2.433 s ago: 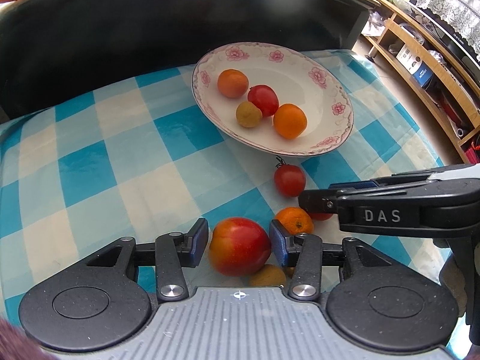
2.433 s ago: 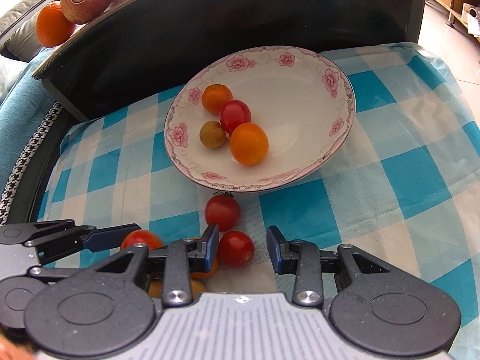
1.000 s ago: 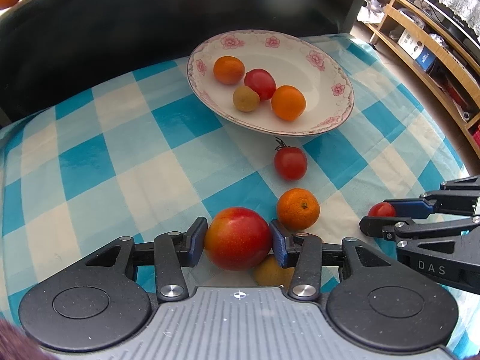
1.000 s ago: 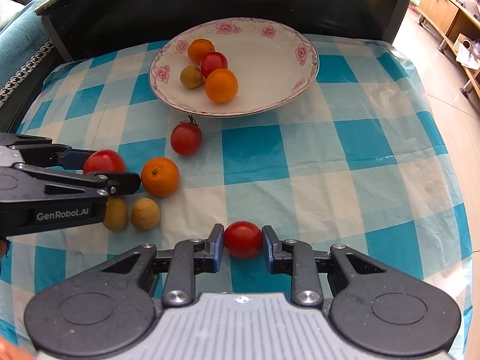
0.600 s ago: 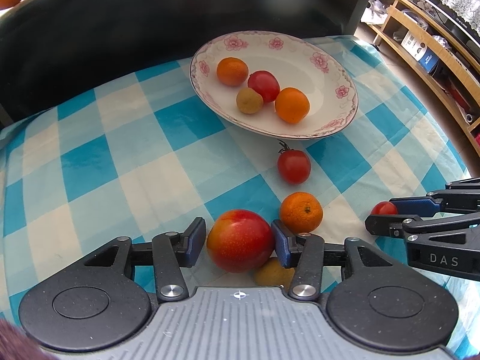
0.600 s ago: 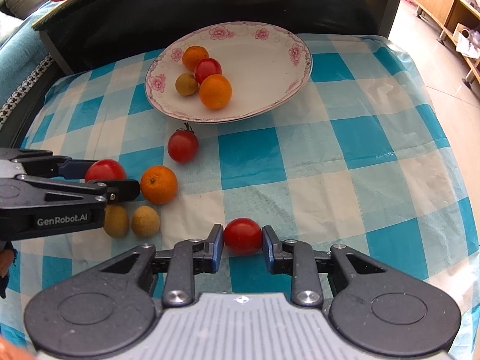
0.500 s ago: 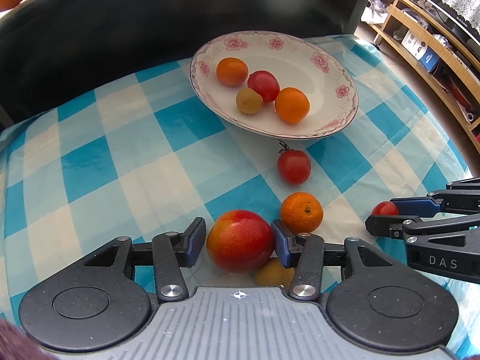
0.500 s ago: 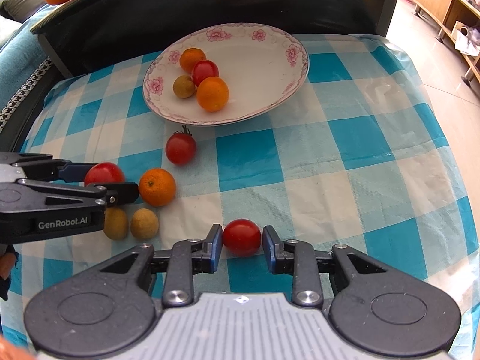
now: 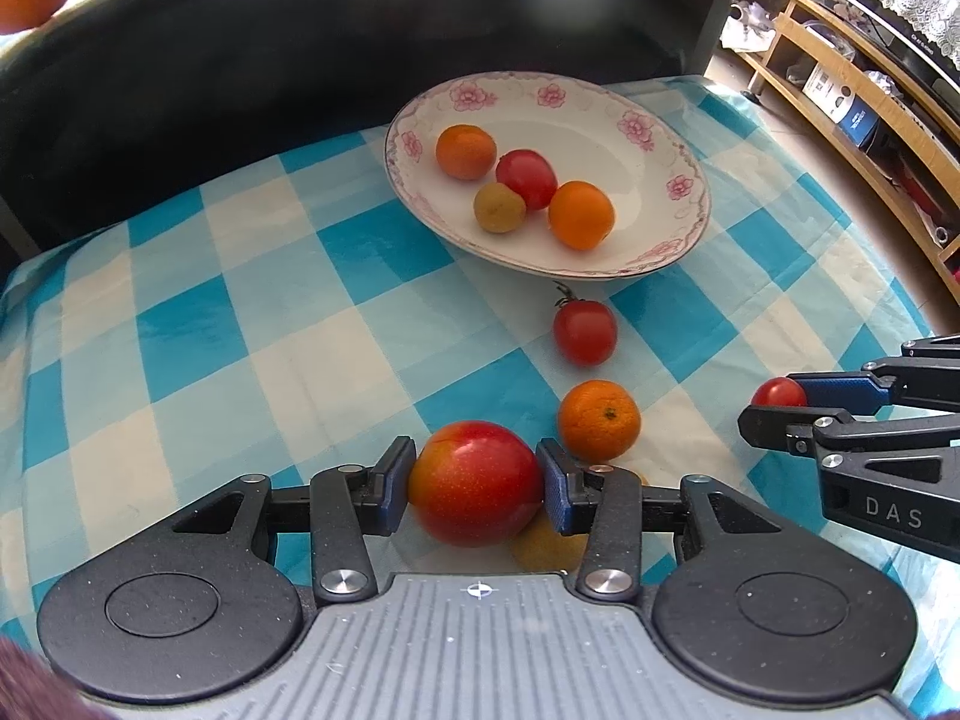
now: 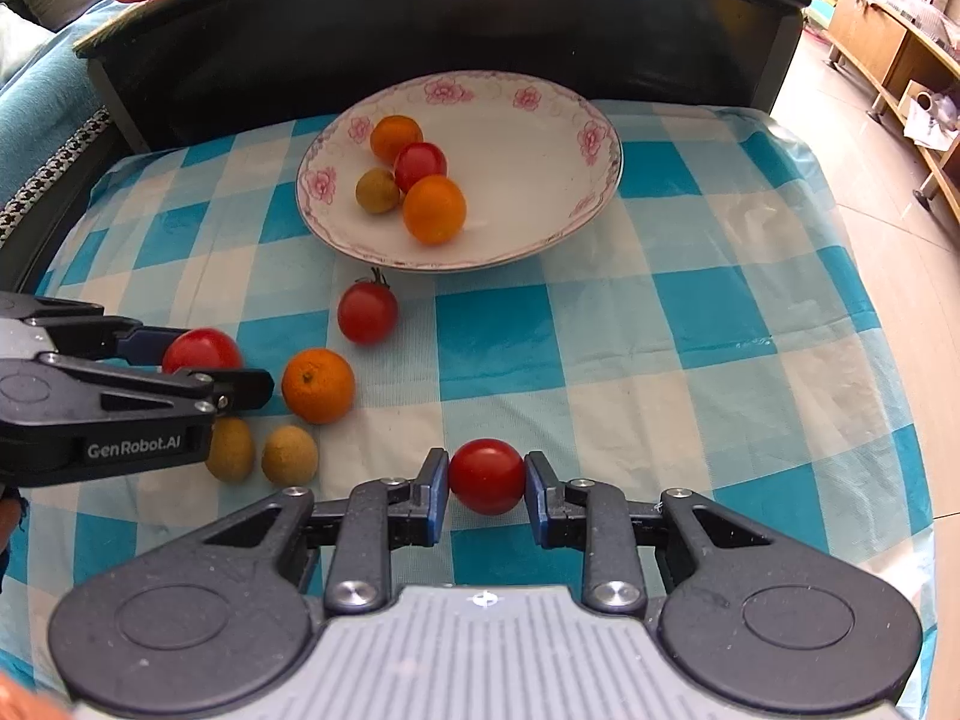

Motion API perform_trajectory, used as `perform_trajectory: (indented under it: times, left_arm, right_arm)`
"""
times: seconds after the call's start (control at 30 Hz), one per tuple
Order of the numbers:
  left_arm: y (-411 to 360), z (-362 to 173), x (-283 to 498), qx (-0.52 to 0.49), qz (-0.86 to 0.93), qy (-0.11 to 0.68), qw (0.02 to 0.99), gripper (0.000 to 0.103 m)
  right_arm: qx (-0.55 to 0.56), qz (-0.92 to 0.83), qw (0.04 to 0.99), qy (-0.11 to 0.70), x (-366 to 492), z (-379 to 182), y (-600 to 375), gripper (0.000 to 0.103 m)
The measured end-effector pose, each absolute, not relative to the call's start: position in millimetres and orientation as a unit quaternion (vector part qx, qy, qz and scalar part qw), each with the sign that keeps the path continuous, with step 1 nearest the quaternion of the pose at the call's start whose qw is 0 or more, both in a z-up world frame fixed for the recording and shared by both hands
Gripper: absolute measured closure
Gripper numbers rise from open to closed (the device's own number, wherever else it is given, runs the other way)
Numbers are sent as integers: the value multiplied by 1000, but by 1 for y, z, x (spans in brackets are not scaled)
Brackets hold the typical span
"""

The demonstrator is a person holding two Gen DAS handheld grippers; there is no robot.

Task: Organize fruits
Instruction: 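Carry the red fruit and cherry tomato in both tools over the bowl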

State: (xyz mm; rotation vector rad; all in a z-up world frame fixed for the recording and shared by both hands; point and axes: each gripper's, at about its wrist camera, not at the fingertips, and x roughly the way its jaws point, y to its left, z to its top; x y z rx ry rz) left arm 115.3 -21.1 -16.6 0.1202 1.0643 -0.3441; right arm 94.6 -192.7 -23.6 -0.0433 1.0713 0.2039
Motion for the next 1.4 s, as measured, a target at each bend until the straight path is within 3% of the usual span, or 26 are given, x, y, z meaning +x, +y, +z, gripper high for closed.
perform_trajectory:
  times: [1.4]
  left_arm:
    - [-48, 19, 148, 45, -179, 459, 869, 51]
  right_arm:
    - [3, 91, 886, 455, 125, 16, -189, 72]
